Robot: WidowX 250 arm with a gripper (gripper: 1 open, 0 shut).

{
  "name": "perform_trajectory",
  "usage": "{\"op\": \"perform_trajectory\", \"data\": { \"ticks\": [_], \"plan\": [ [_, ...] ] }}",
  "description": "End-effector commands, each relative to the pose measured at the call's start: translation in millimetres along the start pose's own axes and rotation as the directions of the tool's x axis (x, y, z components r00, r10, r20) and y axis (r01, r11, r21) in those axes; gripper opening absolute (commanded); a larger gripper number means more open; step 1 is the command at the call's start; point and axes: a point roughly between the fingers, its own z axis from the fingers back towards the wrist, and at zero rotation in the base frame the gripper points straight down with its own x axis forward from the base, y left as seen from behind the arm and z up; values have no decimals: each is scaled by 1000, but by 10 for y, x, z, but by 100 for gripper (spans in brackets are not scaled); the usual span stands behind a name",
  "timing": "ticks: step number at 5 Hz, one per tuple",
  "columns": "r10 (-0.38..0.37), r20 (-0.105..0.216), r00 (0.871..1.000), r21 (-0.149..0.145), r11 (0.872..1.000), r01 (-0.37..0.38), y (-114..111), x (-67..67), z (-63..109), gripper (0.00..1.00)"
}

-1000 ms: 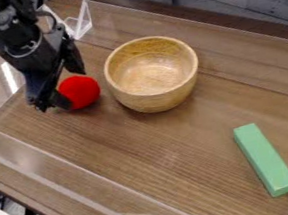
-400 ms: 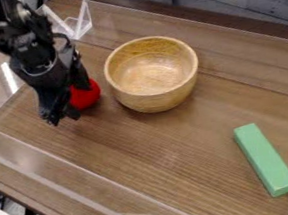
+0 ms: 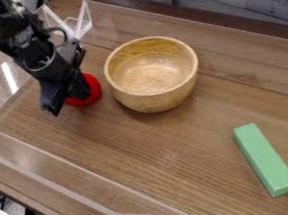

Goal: Move the red fruit to the left

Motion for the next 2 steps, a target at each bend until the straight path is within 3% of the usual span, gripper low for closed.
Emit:
{"op": "perform_trajectory", "data": {
  "ticks": [1, 2],
  "plan": [
    [-10, -6, 1000, -6, 1000, 10, -52, 181, 19, 0],
    [-24, -22, 999, -3, 1000, 24, -75, 306, -18, 0]
  ]
}}
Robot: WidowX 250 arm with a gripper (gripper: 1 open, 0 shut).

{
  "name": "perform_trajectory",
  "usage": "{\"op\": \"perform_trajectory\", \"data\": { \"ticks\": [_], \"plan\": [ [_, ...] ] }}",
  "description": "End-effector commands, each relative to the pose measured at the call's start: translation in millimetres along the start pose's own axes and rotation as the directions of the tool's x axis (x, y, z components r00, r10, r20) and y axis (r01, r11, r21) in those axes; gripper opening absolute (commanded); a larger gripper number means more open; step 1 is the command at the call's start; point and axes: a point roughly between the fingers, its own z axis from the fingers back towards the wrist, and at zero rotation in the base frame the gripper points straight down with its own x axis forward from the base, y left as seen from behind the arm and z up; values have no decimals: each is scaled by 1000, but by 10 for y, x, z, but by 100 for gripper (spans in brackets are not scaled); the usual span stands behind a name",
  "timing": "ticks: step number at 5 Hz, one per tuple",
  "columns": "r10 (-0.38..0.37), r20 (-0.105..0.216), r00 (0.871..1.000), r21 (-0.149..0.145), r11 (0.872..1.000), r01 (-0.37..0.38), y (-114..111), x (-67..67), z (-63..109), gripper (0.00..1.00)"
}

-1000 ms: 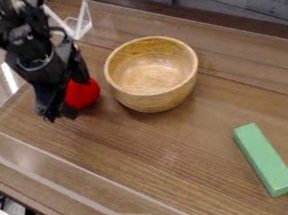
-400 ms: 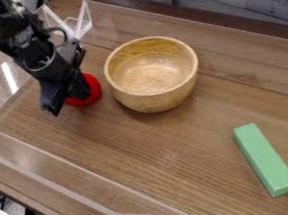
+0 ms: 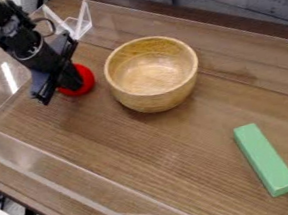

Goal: Move the red fruit to the left

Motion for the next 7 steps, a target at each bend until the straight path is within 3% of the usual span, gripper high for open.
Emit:
{"op": "perform_trajectory", "data": {
  "ticks": [1, 3, 5, 7],
  "plan": [
    [-11, 3, 1000, 3, 1000, 11, -6, 187, -8, 100],
    [27, 12, 1000, 25, 999, -28, -78, 175, 155, 100],
    [144, 64, 987, 30, 989, -147, -197, 149, 204, 100],
    [190, 97, 977, 42, 980, -195, -71, 357, 237, 100]
  ]
}}
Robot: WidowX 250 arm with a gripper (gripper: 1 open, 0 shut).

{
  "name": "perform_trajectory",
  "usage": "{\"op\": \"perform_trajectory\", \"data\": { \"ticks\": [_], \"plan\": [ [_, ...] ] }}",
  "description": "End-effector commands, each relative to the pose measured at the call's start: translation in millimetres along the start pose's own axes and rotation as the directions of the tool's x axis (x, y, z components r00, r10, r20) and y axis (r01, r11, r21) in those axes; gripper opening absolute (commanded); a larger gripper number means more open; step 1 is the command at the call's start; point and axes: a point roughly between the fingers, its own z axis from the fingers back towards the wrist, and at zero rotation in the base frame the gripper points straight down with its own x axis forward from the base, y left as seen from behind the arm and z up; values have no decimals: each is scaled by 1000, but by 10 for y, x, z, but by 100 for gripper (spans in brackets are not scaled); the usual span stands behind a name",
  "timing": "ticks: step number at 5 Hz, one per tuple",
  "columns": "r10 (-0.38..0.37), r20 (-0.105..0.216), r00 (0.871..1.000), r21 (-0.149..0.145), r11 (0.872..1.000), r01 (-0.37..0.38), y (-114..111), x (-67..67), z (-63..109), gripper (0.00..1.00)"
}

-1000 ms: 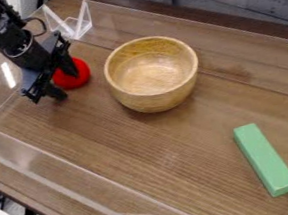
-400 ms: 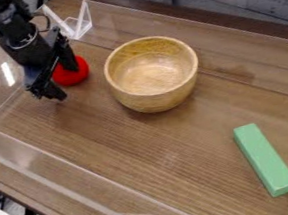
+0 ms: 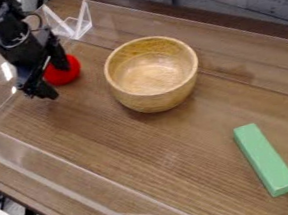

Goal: Move the red fruit to the left

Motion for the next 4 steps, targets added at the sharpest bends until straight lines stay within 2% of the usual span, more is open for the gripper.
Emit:
{"op": "perform_trajectory", "data": {
  "ticks": [1, 2, 3, 4],
  "plan": [
    [-29, 37, 999, -45, 999, 31, -142, 81, 111, 100],
    [-52, 39, 998, -38, 998, 54, -160, 79, 84, 100],
    [-77, 35, 996, -57, 995, 79, -210, 27, 221, 100],
    [-83, 37, 996, -77, 993, 86, -250, -45, 437, 100]
  ]
}}
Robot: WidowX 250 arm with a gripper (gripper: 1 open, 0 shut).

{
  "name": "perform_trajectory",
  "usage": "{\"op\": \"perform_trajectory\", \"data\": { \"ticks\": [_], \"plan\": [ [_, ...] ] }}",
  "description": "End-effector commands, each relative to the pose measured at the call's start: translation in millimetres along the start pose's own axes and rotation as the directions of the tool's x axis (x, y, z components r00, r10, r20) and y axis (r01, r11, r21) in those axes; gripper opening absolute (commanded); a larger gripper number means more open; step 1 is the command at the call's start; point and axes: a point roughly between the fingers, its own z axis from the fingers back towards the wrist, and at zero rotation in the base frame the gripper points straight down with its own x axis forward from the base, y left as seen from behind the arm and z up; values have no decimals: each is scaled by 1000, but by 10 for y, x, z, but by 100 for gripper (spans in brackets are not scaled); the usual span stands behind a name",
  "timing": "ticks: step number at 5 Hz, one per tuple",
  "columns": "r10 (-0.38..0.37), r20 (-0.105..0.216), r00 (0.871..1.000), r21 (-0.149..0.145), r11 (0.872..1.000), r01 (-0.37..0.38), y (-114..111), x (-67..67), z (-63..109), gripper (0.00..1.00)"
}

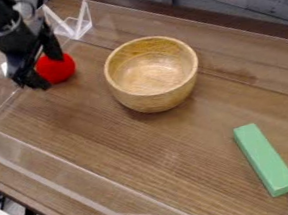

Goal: Move the red fruit to the left

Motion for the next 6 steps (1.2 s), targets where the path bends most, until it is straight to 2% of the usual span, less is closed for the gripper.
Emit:
{"op": "perform_trajectory", "data": {
  "ticks": [1, 2, 3, 4, 5, 6],
  "plan": [
    [-23, 35, 999, -77, 997, 25, -202, -50, 408, 100],
    [-38, 26, 999, -91, 995, 40, -226, -119, 549, 100],
    [-65, 27, 998, -107, 992, 68, -227, -218, 658, 0],
    [-157, 13, 987, -119, 980, 158, -336, -298, 753, 100],
    [-261, 2, 965, -136, 956, 259, -430, -390, 838, 100],
    [-389, -1, 921, -152, 910, 385, -455, -736, 888, 100]
  ]
}}
